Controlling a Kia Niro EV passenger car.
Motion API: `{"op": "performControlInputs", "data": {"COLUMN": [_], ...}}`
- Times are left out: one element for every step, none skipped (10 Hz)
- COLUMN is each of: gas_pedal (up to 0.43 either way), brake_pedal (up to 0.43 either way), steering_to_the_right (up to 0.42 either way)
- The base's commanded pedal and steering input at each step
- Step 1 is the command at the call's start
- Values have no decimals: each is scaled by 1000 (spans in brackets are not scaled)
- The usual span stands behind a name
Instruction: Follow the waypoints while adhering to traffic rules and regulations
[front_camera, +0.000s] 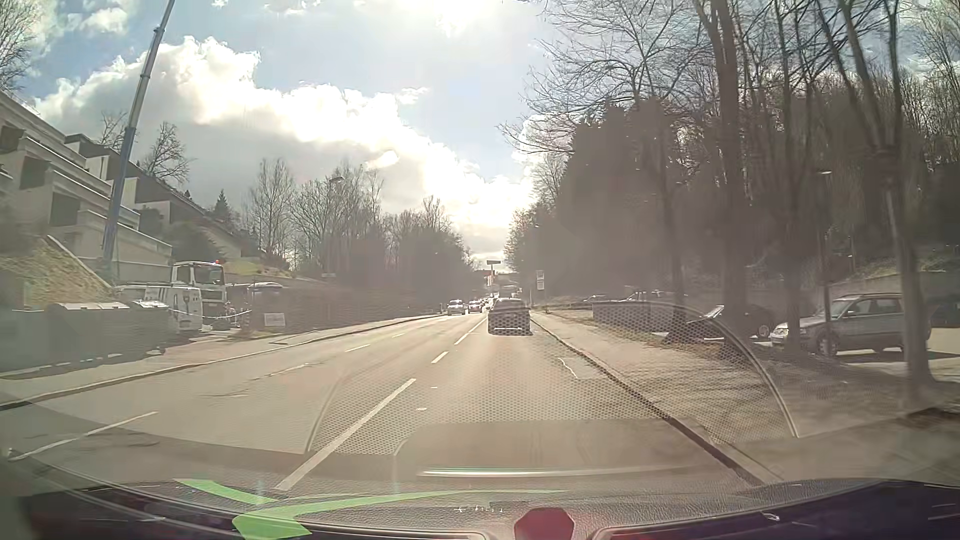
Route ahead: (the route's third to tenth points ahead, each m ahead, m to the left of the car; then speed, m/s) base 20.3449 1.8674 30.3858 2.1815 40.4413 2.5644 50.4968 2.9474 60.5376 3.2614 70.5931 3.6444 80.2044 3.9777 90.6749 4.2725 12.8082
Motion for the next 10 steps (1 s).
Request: {"op": "performControlInputs", "data": {"gas_pedal": [268, 268, 268, 280, 280, 280, 280, 280, 280, 280], "brake_pedal": [0, 0, 0, 0, 0, 0, 0, 0, 0, 0], "steering_to_the_right": [1, 1, 2, 2, 2, 2, 2, 2, 2, 2]}}
